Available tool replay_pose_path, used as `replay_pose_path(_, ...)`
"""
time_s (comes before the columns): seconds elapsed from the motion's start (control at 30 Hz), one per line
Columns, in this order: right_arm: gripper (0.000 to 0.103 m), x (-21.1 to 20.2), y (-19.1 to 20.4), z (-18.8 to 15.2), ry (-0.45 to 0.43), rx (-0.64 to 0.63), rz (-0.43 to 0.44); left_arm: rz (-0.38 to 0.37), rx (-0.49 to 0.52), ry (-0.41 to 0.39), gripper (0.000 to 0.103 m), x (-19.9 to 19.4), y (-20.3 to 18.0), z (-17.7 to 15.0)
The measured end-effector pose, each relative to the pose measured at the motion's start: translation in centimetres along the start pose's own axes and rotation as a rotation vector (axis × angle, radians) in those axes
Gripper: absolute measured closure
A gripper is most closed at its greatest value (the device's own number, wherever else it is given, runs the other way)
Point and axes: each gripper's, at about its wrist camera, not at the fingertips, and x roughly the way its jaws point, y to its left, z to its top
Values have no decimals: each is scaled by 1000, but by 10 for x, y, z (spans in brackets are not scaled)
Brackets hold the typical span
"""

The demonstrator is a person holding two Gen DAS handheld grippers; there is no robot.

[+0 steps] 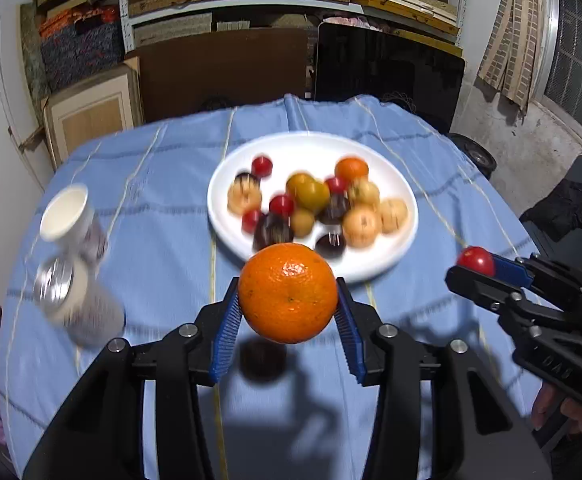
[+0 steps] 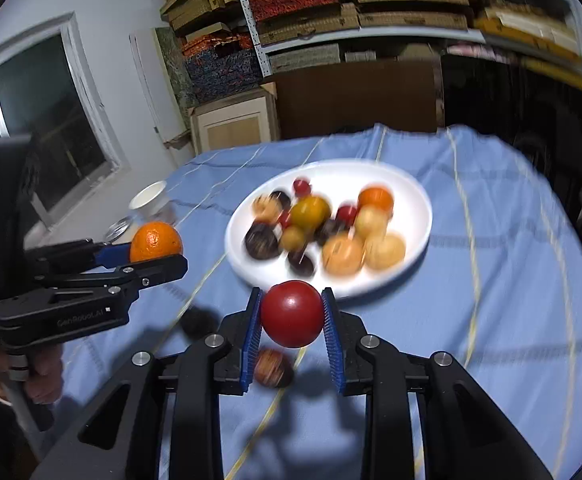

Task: Organize fruits
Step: 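Carry the orange and tomato onto the white plate and open both tools, then withdraw both tools from the plate back over the two dark purple fruits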

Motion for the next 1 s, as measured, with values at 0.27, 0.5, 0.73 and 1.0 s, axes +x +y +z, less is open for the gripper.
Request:
replay_pose_path(0.27,72,80,-18,48,40,-49,-32,-42,-44,38,59,78,9,59)
replay_pose_path(0.5,61,117,-32,56,51,-32,-58,-32,-103,101,55,129,20,72)
replay_pose_path(0.73,46,84,-38,44,3,34,-23,-4,-99,-25,28,88,24,70)
replay_pose_path(1.0,38,35,-18,8,7,29,-28,29,-80,-36,24,32,23,26)
